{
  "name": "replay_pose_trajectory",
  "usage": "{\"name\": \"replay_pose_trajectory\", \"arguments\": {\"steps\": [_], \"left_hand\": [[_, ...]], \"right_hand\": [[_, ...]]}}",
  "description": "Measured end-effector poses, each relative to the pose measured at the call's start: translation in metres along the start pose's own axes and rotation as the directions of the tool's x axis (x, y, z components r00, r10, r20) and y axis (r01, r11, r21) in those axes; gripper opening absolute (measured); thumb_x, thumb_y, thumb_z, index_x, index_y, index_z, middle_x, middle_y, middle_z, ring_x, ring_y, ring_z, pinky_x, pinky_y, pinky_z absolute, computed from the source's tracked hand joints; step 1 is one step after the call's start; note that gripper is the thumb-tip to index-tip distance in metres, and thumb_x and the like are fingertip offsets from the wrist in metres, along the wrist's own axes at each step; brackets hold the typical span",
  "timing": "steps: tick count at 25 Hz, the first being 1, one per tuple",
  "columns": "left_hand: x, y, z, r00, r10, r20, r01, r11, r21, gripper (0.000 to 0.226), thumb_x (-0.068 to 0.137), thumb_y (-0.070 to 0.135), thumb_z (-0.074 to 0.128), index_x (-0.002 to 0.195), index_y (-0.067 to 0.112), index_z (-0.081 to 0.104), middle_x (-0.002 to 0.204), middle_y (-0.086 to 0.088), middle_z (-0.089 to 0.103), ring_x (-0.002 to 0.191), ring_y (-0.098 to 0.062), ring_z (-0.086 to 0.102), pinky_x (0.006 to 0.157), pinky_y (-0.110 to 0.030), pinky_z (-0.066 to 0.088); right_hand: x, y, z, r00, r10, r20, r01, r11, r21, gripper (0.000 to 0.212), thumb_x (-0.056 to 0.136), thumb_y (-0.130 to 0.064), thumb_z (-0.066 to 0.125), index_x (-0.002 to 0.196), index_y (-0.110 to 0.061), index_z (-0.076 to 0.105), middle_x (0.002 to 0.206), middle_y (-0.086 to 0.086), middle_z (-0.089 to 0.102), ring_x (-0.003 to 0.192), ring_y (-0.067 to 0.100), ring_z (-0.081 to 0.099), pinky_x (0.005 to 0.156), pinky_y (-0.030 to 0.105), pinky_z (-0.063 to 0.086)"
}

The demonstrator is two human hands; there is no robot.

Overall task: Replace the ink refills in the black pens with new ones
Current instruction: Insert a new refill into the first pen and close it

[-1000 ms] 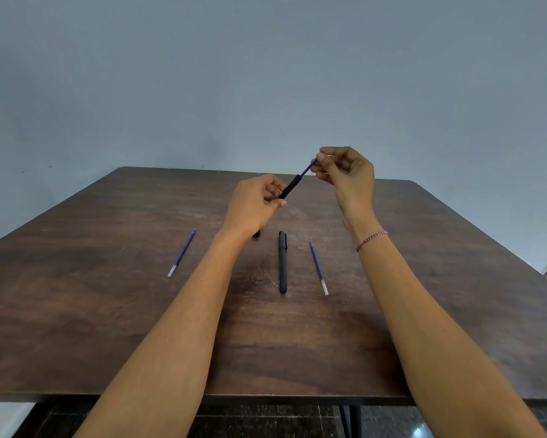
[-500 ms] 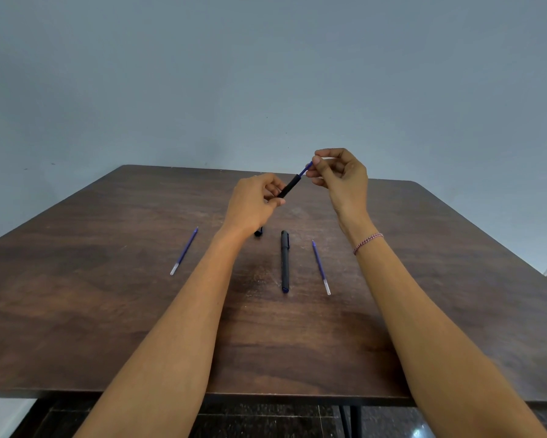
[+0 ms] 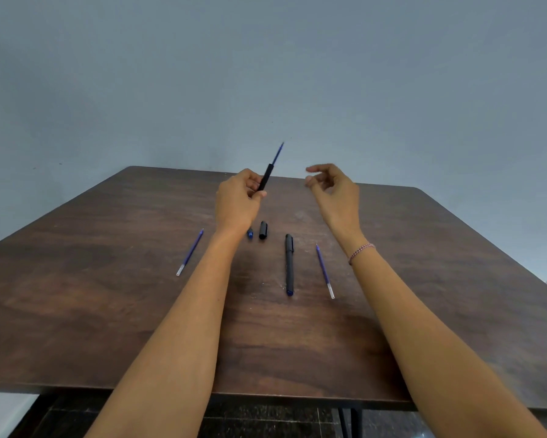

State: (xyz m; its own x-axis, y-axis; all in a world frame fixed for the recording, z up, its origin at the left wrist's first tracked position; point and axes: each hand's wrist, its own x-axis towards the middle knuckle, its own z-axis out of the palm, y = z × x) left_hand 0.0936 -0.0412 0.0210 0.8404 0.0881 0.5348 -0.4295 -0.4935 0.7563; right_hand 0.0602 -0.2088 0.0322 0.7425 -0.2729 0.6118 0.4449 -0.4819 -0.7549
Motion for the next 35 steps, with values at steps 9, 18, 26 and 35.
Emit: {"name": "replay_pose_trajectory", "arguments": {"steps": [9,18,26,35], "left_hand": [[0.004,-0.012,-0.014,0.965,-0.084,-0.249,0.095,0.995,0.034,0.016,0.082,0.011,0.068,0.097,0.013,0.061,0.092,-0.002,0.066,0.083,-0.016,0.063,0.074,-0.028,0.05],[0.006,-0.015,-0.015,0.95,-0.133,-0.281,0.149,0.988,0.036,0.016,0.083,0.011,0.066,0.097,0.016,0.061,0.092,0.002,0.065,0.086,-0.015,0.061,0.07,-0.024,0.04],[0.003,-0.012,-0.018,0.936,-0.145,-0.321,0.165,0.986,0.034,0.015,0.084,0.009,0.065,0.097,0.014,0.061,0.094,-0.001,0.066,0.087,-0.015,0.061,0.07,-0.024,0.04],[-0.001,-0.001,-0.001,0.985,-0.085,-0.15,0.08,0.996,-0.037,0.014,0.083,0.01,0.067,0.095,0.014,0.061,0.091,0.0,0.065,0.082,-0.014,0.062,0.07,-0.024,0.047]], "right_hand": [[-0.004,-0.022,0.068,0.845,0.108,0.523,0.239,0.8,-0.551,0.014,0.082,-0.026,0.067,0.095,-0.023,0.067,0.086,-0.007,0.066,0.088,0.013,0.062,0.067,0.025,0.042],[-0.008,-0.02,0.103,0.829,0.179,0.53,0.314,0.636,-0.705,0.017,0.081,-0.034,0.067,0.094,-0.023,0.067,0.101,0.003,0.068,0.096,0.023,0.064,0.066,0.029,0.042],[-0.01,-0.032,0.102,0.84,0.284,0.463,0.105,0.751,-0.652,0.008,0.072,-0.023,0.072,0.08,-0.023,0.069,0.082,-0.001,0.068,0.08,0.02,0.065,0.065,0.029,0.049],[0.018,0.011,0.005,0.99,0.132,-0.058,-0.126,0.988,0.091,0.028,0.082,-0.015,0.073,0.109,-0.013,0.07,0.083,0.005,0.071,0.08,0.011,0.067,0.075,0.008,0.05]]}}
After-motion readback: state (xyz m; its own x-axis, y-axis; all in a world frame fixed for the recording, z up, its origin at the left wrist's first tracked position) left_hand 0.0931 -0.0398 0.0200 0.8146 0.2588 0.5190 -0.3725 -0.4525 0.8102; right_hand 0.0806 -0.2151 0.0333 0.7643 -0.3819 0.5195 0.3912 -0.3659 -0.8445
